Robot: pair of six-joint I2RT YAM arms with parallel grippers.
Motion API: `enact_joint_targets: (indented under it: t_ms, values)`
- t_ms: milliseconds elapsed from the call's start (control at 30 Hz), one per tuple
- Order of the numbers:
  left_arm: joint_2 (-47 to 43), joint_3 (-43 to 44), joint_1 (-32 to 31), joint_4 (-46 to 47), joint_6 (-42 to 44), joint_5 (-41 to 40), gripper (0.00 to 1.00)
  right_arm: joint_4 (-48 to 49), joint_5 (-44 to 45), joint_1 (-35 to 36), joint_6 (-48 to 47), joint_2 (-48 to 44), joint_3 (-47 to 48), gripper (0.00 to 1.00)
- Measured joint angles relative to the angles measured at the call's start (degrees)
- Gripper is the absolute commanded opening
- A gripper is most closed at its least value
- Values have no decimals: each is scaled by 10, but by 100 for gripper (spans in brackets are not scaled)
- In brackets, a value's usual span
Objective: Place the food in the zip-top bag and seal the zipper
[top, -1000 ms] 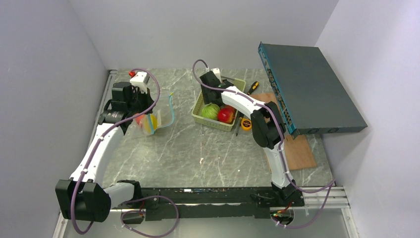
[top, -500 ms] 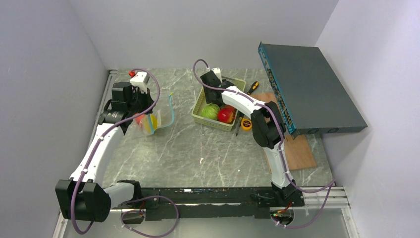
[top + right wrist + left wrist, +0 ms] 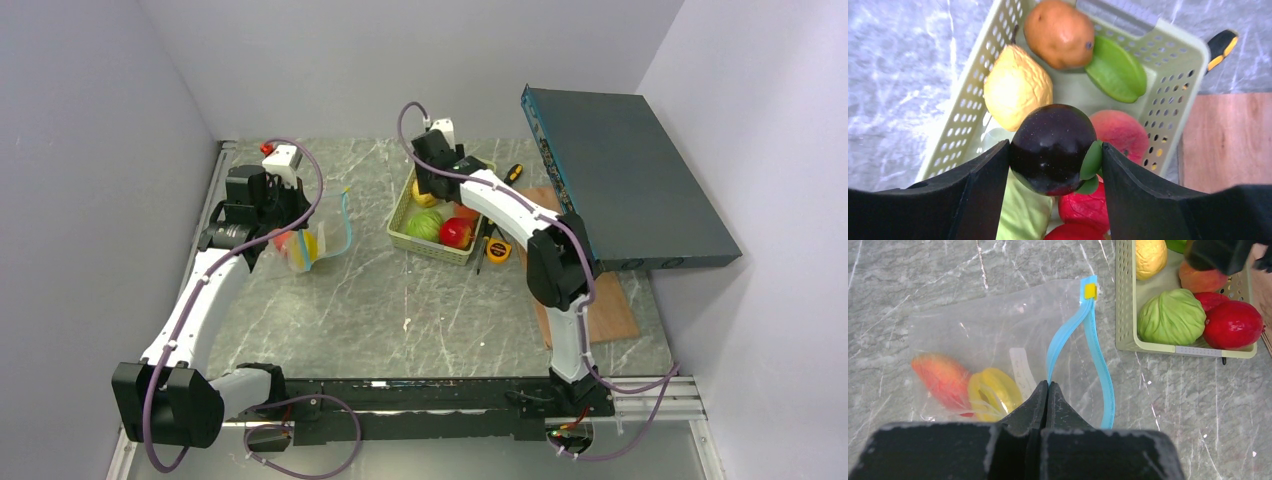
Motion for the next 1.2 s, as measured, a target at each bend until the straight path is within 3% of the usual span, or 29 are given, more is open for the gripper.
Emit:
enact_joint_targets:
  t_ms: [200,567,1000,1200]
  values:
    - [0,0,0,0,0,0,0,32,-28,0,2,-71,-33,0]
    - [0,0,0,0,1,0,0,193,-260,33,30,-213,-212,0]
    - [0,0,0,0,1,0,0,267,-350,165,30,-184,-177,0]
    - [-1,0,0,0,1,0,0,281,-347,176,36,-132,-139,13]
